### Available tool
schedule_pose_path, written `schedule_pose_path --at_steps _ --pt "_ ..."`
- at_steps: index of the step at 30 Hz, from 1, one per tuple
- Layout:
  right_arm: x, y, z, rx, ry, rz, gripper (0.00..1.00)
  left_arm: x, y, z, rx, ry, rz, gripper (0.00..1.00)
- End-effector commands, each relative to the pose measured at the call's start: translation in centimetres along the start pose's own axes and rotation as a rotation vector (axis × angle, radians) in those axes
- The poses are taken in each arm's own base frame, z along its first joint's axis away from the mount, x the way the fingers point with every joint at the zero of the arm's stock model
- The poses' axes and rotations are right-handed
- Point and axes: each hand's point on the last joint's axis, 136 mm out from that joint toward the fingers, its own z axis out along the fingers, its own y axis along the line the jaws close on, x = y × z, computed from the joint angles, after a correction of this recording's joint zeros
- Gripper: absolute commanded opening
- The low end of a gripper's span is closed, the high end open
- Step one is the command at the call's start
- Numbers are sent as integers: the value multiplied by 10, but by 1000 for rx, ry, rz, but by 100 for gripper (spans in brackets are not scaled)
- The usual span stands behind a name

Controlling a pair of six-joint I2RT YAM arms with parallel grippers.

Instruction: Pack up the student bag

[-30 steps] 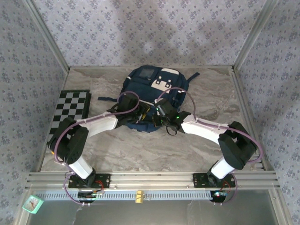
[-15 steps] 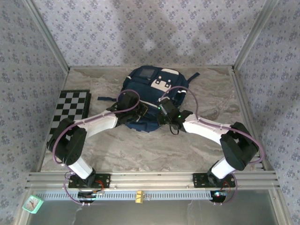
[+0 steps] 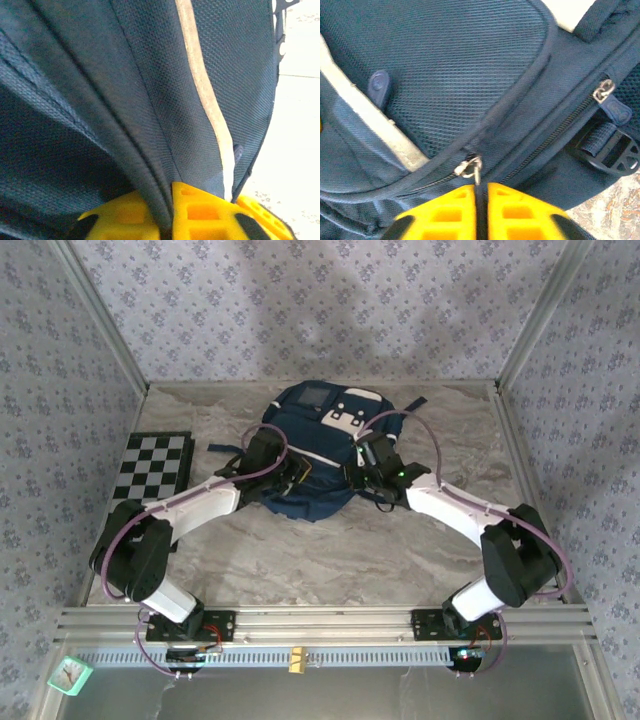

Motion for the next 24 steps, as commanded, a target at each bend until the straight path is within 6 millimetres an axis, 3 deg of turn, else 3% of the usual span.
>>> schedule_pose_path --at_steps 1,3,5,8,11,14,16,19,24 --pt "-23 -36 -33 98 -100 46 44 -9 -16 -14 24 3 104 38" --pt "-23 -48 -49 130 -111 77 62 -8 -14 -23 10 -7 160 52" --pt "-19 -77 -66 213 -121 142 77 -17 -2 -39 -57 -58 228 69" --pt "-5 -138 -83 376 -167 273 92 -56 27 -77 -258 -240 380 96" --pt "22 -202 -95 573 -183 376 99 -114 63 -124 -506 -475 497 100" --pt "43 -250 -102 711 -216 427 100 -166 103 -164 -706 -680 536 100" --pt "47 -266 -98 740 -251 401 100 -186 119 -175 -768 -759 588 100" --pt "52 -276 -79 728 -284 344 100 -204 137 -175 -834 -835 686 100" --pt "46 -270 -43 628 -260 241 100 -217 126 -157 -752 -829 835 100"
